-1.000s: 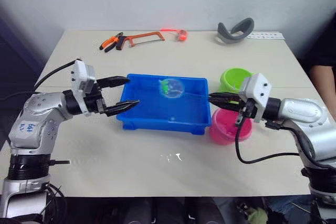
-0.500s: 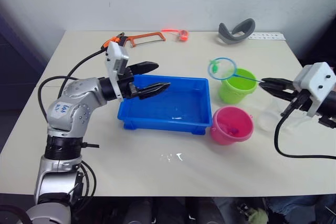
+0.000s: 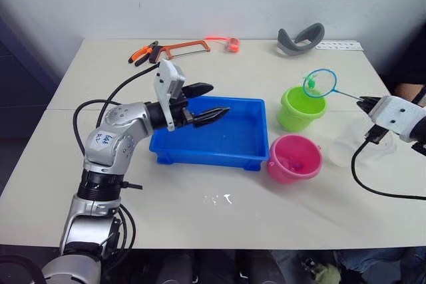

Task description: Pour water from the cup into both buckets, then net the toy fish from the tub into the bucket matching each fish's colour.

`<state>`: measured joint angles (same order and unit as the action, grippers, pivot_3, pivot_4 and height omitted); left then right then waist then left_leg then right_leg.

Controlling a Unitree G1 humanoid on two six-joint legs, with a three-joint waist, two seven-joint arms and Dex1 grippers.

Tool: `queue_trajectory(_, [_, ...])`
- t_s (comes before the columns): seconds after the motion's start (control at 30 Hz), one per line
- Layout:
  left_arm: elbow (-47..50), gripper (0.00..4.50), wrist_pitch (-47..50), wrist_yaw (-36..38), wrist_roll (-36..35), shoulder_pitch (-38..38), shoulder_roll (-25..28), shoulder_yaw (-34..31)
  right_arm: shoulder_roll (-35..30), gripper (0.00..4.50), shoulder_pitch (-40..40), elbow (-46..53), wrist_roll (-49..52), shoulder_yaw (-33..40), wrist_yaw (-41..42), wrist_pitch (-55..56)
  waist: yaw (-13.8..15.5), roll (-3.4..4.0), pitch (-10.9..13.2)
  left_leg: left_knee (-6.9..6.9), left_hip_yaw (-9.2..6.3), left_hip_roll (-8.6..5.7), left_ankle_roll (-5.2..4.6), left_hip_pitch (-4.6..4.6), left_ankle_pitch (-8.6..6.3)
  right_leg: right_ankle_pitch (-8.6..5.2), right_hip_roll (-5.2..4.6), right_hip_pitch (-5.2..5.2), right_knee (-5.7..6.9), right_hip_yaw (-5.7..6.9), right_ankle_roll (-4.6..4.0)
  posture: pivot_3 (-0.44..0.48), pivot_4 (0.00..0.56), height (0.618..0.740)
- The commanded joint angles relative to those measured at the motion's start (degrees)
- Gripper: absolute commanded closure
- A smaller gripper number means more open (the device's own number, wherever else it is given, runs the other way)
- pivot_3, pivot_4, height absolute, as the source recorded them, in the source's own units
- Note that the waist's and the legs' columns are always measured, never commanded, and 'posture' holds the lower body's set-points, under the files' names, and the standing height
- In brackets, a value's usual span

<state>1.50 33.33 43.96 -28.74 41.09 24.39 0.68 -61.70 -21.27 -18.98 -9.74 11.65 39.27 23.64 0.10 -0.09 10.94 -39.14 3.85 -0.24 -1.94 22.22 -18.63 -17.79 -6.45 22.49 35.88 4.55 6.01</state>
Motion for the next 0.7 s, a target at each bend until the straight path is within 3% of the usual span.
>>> queue_trajectory(0.03, [2.2, 0.03, -1.4, 0.7, 0.0, -0.2, -0.2, -0.2, -3.6, 4.50, -0.9, -2.1, -7.1, -0.5, -7.1, 8.4, 0.0, 0.00, 0.0, 0.00, -0.01, 0.00, 0.01, 0.00, 0.01, 0.00, -0.01, 0.00, 0.00, -0.01, 0.00, 0.000, 0.150, 0.740])
queue_trajectory(0.23, [1.7, 0.03, -2.3, 1.7, 0.3, -0.5, -0.1, 0.1, -8.6, 4.50, 0.0, -3.1, -22.2, -4.1, -21.2, 20.0, -0.2, 0.02, 0.0, 0.00, -0.01, 0.02, 0.06, -0.01, 0.04, 0.00, -0.01, 0.01, 0.03, -0.04, 0.00, 0.000, 0.150, 0.740])
queue_trajectory(0.4, [1.2, 0.03, -2.9, 2.0, 0.6, -0.5, -0.2, 0.1, -11.8, 4.50, -0.8, -2.6, -35.2, -6.9, -34.3, 20.5, -0.1, 0.03, 0.0, 0.00, -0.01, 0.02, 0.09, -0.01, 0.05, 0.00, -0.01, 0.01, 0.03, -0.07, 0.00, 0.000, 0.150, 0.740])
queue_trajectory(0.57, [1.1, 0.03, -3.3, 2.4, 0.8, -0.8, -0.6, 0.1, -12.2, 4.50, -0.7, -5.6, -38.2, -9.1, -40.8, 20.8, -0.1, 0.03, 0.0, 0.00, -0.02, 0.03, 0.13, -0.01, 0.08, 0.00, 0.04, 0.01, 0.03, -0.07, -0.01, 0.000, 0.150, 0.740])
queue_trajectory(0.7, [1.0, 0.03, -4.6, 4.1, 0.3, -1.6, 0.0, -0.8, -10.8, 4.50, -1.3, -5.0, -29.7, -7.0, -39.6, 21.9, -0.2, 0.03, 0.0, 0.01, -0.01, 0.02, 0.13, 0.00, 0.08, 0.00, 0.09, 0.01, 0.03, -0.08, -0.01, 0.000, 0.150, 0.740])
